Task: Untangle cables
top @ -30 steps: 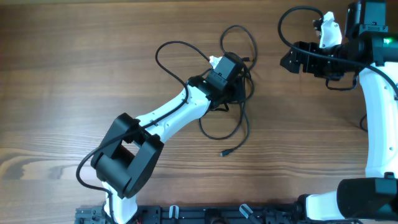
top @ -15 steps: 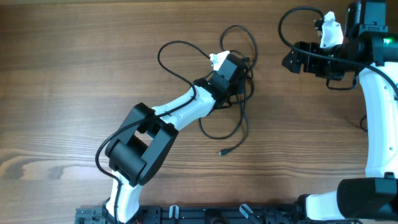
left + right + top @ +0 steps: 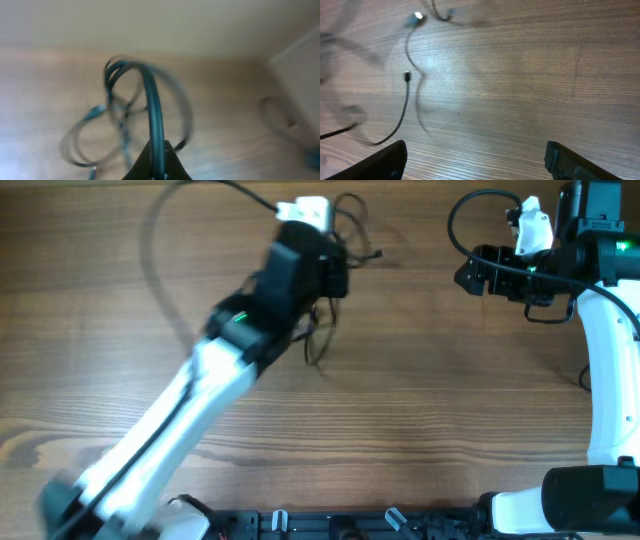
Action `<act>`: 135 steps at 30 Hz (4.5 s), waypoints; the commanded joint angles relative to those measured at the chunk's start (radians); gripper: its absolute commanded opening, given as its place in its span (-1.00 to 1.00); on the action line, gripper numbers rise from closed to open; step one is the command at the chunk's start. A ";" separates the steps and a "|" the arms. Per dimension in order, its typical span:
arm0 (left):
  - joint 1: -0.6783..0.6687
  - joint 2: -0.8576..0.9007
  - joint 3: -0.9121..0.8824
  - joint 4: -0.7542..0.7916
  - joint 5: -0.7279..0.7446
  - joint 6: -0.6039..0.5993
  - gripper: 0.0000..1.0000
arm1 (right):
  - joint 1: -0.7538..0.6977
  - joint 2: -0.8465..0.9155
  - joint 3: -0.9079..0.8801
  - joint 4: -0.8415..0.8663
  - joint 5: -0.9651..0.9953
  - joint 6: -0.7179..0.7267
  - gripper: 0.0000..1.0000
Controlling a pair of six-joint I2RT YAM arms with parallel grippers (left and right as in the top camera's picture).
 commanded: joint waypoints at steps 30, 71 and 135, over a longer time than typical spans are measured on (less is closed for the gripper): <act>0.486 -0.162 0.012 -0.249 1.141 0.056 -0.92 | 0.440 0.011 -0.005 0.418 -0.426 -0.021 0.72; 0.487 -0.161 0.011 -0.546 0.042 -0.004 -0.92 | 0.202 -0.175 -0.001 0.165 0.349 0.454 -0.91; 0.107 0.159 0.011 -0.090 1.069 0.448 -0.28 | 0.270 -0.041 -0.002 0.171 -0.500 0.045 -0.91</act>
